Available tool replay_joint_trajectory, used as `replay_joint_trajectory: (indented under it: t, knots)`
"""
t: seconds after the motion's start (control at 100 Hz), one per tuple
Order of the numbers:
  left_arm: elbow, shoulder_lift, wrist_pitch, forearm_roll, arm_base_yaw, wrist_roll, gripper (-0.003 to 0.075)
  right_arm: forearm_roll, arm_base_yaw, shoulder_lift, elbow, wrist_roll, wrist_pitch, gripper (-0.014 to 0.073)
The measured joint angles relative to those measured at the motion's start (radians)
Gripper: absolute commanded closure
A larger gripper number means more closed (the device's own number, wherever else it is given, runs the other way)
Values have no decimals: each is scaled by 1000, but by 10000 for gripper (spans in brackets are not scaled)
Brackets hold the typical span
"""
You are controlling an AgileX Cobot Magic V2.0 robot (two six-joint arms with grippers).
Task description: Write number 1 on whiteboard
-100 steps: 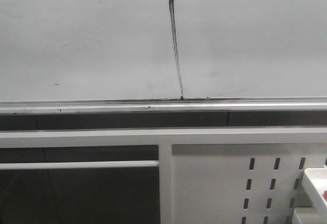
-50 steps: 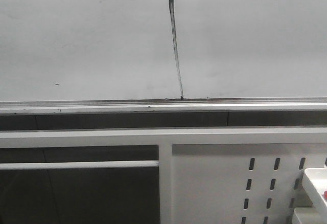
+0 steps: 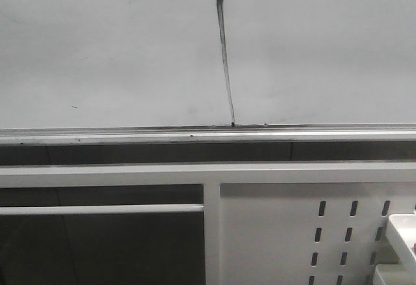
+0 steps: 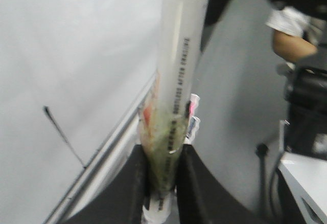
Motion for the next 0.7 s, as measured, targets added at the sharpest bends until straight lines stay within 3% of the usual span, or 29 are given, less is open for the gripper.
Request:
replay_joint_trajectory:
  t: [0.08, 0.24, 0.46, 0.58, 0.7]
  knots:
    - [23, 0, -121, -55, 0, -2, 740, 0, -40, -56, 0, 0, 43, 261]
    - [74, 19, -311, -193, 0, -2, 740, -2, -165, -169, 19, 36, 178, 666]
    - [95, 136, -483, -248, -60, -2, 740, -2, -341, -317, 169, 149, 234, 643]
    - [96, 214, -718, -263, -215, -2, 740, -2, -384, -389, 280, 205, 186, 643]
    - [96, 304, -1022, -302, -438, -2, 740, -2, -392, -432, 373, 227, 160, 643]
